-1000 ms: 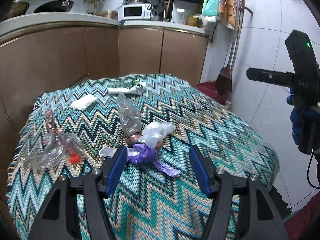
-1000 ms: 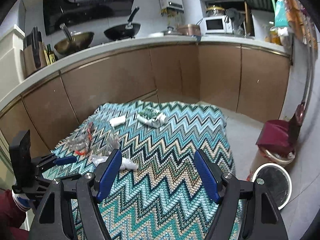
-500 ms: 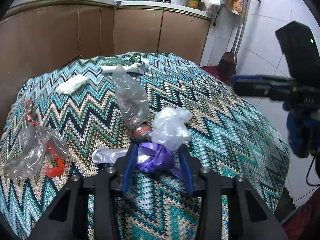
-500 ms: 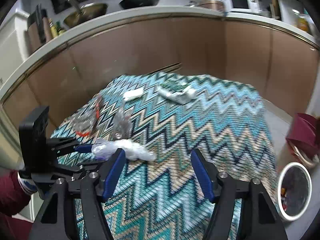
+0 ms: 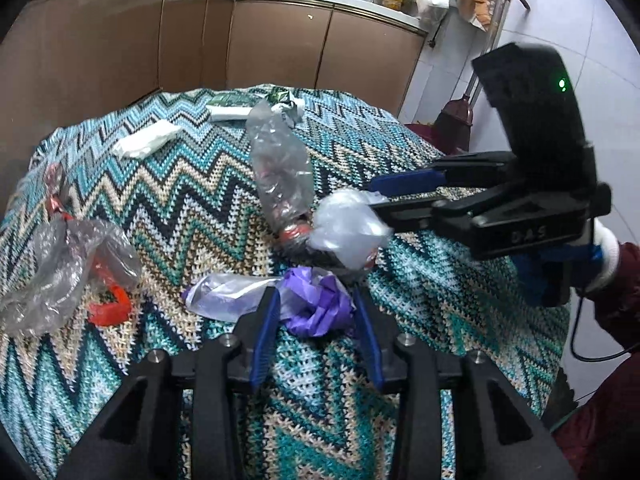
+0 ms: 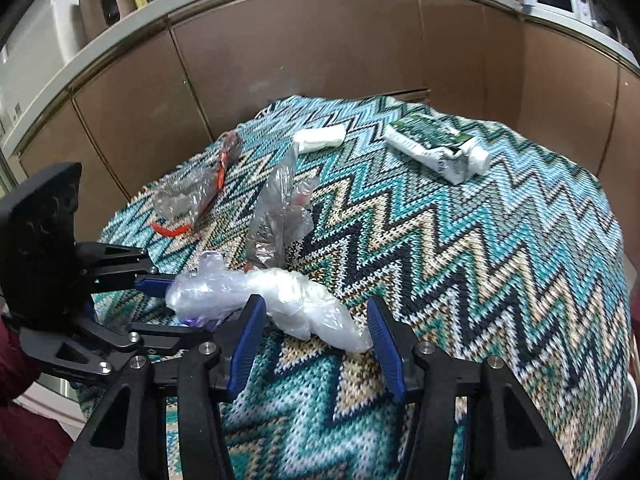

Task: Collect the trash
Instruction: 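Grasp a purple wrapper with the left gripper while the right gripper grasps a clear plastic bag, then carry the purple wrapper and plastic bag over the bin and open both grippers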

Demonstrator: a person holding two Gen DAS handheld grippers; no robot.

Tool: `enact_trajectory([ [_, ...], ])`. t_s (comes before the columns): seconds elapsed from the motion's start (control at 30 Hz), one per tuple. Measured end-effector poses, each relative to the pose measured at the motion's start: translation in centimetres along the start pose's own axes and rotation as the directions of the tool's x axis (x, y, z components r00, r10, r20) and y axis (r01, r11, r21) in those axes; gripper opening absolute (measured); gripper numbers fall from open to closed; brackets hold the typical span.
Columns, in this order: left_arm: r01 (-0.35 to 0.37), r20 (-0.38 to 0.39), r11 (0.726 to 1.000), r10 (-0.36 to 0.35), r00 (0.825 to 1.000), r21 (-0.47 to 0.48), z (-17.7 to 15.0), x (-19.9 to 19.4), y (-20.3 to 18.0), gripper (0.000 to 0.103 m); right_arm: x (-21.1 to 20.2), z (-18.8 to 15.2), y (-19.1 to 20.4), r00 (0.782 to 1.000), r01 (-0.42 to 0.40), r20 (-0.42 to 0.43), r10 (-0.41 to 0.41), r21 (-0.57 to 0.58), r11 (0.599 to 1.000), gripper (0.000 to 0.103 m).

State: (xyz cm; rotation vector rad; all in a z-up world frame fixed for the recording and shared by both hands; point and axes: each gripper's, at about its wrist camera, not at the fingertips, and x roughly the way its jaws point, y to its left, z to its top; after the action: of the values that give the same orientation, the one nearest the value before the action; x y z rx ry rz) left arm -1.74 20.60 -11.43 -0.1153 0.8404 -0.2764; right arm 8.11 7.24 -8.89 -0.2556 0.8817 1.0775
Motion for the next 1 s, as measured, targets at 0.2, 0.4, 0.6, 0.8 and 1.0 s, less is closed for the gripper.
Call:
enact_trajectory([
  [0.2, 0.012, -0.003, 1.000, -0.012, 1.000, -0.005, 0.1, 0.2, 0.1, 0.035, 1.3, -0.2, 0.0, 0.999, -0.041, -0.027, 0.041, -0.012, 0.999, 0.028],
  [0.4, 0.003, 0.005, 1.000, -0.003, 1.000, 0.007, 0.1, 0.1, -0.2, 0.031, 0.2, -0.5, 0.1, 1.000, -0.022, -0.001, 0.022, 0.009, 1.000, 0.021],
  [0.6, -0.023, 0.040, 1.000, 0.022, 0.999, 0.012, 0.0, -0.6, -0.6, 0.025, -2.9, -1.6, 0.5, 0.999, 0.016, 0.039, -0.018, 0.047, 0.999, 0.020],
  [0.8, -0.027, 0.091, 0.999, 0.029, 0.995, -0.025, -0.6, -2.6, -0.9, 0.023, -7.1, -3.3, 1.4, 0.993, 0.073, 0.085, -0.080, 0.081, 0.994, 0.020],
  [1.0, -0.030, 0.156, 0.999, 0.032, 0.987, -0.013, -1.6, -6.0, -2.4, 0.023, -11.0, -5.0, 2.8, 0.981, 0.128, 0.135, -0.141, 0.102, 0.987, 0.020],
])
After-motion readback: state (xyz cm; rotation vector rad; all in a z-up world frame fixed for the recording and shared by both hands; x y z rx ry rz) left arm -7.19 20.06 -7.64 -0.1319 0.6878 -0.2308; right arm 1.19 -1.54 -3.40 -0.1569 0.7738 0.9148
